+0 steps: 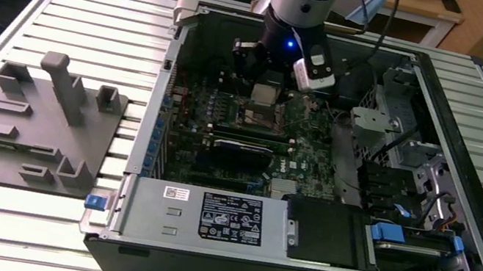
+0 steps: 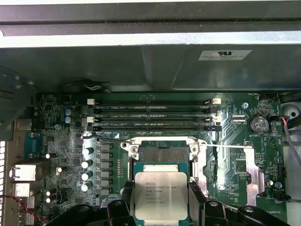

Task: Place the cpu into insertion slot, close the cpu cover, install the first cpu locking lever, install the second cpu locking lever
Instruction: 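Place the cpu into insertion slot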

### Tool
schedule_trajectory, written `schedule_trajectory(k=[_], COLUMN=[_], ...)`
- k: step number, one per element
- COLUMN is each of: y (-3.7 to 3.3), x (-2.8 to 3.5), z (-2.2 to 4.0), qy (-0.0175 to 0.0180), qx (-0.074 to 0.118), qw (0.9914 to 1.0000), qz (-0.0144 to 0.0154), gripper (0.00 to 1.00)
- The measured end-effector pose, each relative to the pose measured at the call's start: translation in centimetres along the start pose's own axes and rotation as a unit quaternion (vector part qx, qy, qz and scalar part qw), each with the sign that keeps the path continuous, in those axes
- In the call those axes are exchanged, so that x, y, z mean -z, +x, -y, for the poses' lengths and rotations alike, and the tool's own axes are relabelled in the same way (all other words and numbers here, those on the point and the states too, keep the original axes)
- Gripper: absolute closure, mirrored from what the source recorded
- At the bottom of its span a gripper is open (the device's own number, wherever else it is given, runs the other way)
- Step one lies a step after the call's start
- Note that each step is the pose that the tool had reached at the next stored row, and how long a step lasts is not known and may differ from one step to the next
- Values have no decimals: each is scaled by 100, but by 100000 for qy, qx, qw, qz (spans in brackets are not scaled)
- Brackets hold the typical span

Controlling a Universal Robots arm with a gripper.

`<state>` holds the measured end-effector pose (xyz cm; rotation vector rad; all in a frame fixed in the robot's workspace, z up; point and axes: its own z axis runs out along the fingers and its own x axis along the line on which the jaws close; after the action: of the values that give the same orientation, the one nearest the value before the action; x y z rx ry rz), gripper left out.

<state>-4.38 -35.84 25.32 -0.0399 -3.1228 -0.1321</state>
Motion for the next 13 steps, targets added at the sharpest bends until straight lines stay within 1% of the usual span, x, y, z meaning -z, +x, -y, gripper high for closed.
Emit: schedule_trajectory(k=[2,7,13], y=[0,-1,-1], x=[-7,-50,-52], z=[0,4,1], qy=[-34,-10,-16], qx=[0,0,2], qw=[100000,100000,100000], qz=[15,5,6], gripper=[46,46,46])
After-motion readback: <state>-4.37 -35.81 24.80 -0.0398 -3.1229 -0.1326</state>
